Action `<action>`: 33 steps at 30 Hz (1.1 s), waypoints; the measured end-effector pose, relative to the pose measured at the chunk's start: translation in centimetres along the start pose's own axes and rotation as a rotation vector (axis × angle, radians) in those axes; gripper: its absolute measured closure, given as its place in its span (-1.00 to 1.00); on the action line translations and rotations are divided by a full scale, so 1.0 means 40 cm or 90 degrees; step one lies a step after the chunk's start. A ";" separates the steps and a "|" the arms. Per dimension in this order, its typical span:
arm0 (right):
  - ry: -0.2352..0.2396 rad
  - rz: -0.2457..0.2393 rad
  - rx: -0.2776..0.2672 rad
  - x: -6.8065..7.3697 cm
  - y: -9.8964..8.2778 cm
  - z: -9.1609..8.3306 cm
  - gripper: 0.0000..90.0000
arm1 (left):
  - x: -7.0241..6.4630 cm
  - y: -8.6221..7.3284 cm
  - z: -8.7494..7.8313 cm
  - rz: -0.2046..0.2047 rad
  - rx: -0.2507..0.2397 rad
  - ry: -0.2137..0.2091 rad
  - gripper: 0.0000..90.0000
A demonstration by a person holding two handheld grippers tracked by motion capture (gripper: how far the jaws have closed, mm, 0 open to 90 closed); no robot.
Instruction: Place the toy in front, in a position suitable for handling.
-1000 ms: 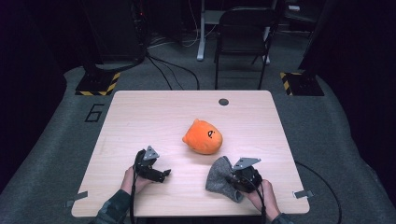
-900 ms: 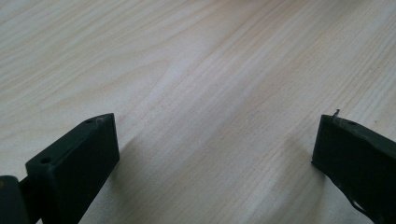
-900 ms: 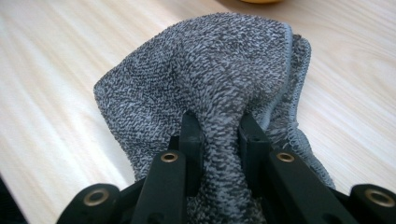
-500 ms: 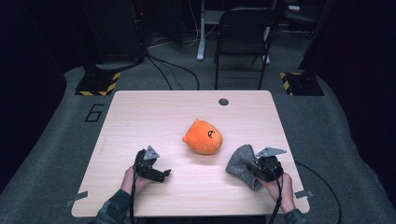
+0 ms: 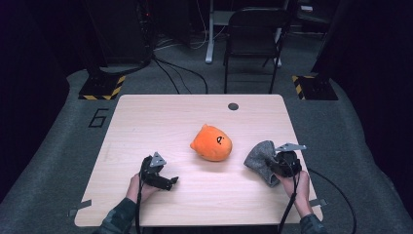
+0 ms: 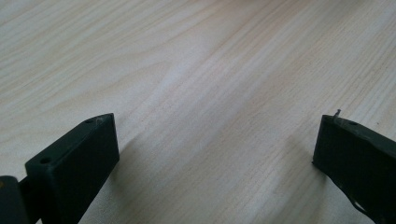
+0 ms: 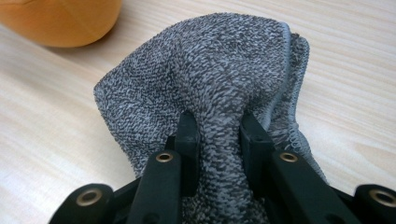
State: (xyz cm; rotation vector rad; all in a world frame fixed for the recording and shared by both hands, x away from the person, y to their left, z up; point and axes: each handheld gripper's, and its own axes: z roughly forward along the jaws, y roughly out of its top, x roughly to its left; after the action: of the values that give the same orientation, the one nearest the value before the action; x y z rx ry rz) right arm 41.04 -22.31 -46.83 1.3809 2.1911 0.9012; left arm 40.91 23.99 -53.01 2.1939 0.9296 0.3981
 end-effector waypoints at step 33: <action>0.007 0.025 0.000 -0.037 -0.018 -0.004 -0.91 | 0.009 0.218 -0.016 0.012 -0.092 -0.071 -0.96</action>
State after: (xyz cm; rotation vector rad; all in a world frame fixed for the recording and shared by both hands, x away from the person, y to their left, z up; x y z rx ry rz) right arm 41.13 -23.93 -47.24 1.4266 2.1793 0.9240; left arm 45.19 20.32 -46.34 2.0724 0.7965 0.3377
